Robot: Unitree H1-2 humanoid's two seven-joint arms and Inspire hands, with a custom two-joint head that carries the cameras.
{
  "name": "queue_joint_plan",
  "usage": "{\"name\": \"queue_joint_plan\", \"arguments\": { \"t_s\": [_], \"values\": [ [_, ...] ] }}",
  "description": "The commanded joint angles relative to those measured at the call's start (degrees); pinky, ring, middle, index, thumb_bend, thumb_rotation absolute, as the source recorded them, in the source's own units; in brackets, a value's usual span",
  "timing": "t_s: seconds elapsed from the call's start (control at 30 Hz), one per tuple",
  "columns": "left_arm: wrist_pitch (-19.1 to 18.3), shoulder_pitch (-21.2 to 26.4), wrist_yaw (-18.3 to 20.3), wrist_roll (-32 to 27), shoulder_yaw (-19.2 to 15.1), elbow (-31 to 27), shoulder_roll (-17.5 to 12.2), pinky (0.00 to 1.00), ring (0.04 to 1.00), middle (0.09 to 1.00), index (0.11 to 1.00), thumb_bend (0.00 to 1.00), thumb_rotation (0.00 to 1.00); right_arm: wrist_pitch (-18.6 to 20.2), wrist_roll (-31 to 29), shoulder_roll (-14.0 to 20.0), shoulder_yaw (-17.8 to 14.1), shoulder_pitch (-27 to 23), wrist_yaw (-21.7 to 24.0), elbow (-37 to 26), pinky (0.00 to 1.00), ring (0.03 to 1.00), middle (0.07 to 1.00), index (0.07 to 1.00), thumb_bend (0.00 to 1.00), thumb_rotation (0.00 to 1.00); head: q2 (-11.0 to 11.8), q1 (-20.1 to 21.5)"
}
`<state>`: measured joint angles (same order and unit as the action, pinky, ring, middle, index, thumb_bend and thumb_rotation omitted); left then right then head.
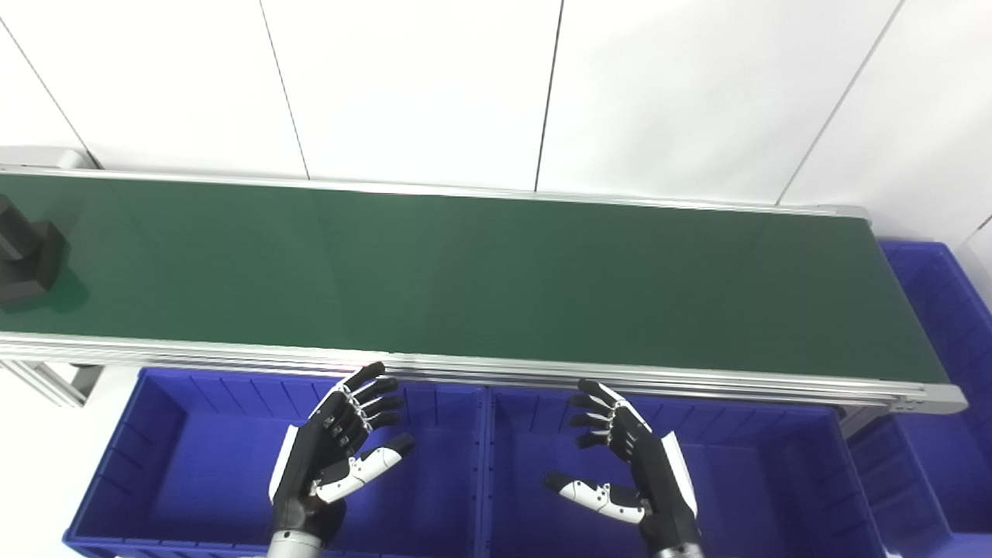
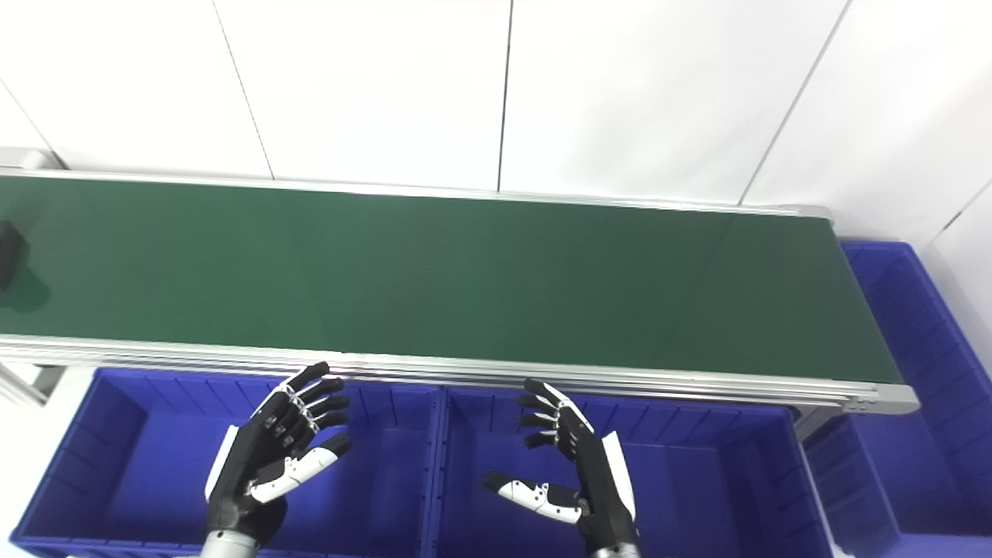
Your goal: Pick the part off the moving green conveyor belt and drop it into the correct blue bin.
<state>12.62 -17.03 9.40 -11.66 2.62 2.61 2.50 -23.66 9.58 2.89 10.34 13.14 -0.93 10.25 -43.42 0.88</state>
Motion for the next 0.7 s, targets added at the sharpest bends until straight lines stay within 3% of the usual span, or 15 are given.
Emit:
{"name": "queue_joint_plan", "arguments": {
  "t_s": [0.0,0.43,0.57,0.67],
  "values": [
    [1.74,0.52,0.70,-0.58,0.17,-1.04,0.08,0.68,0.699,0.743,0.787,0.58,0.00,-3.15,0.03,-0.46,0.03,-0.69,-0.61,-1.26,0.59,0.708,0.787,0.826,0.65,0.16,-0.09,-0.05],
    [1.49,0.23,1.25,-0.44,0.37,-1.44,-0.11,0.68,0.699,0.745,0.785,0.58,0.00,-3.15,-1.88,-0.78,-0.08,-0.32,-0.55,-1.67,0.59,0.701,0.775,0.825,0.65,0.17,0.05,-0.13],
    [1.83,0.08,1.21,-0.56,0.29,-1.14,0.08,0.68,0.700,0.744,0.782,0.57,0.00,-3.13,-1.46,-0.48,0.30,-0.13,-0.74,-1.84,0.59,0.706,0.778,0.828,0.65,0.16,0.87,-0.44],
    [2.63,-0.09,1.11,0.05,0.45,-0.36,0.25,0.68,0.700,0.745,0.783,0.58,0.00,-3.21,-0.94,-0.03,0.47,0.00,-1.19,-1.22,0.60,0.711,0.781,0.828,0.65,0.17,2.68,-3.71]
  ]
}}
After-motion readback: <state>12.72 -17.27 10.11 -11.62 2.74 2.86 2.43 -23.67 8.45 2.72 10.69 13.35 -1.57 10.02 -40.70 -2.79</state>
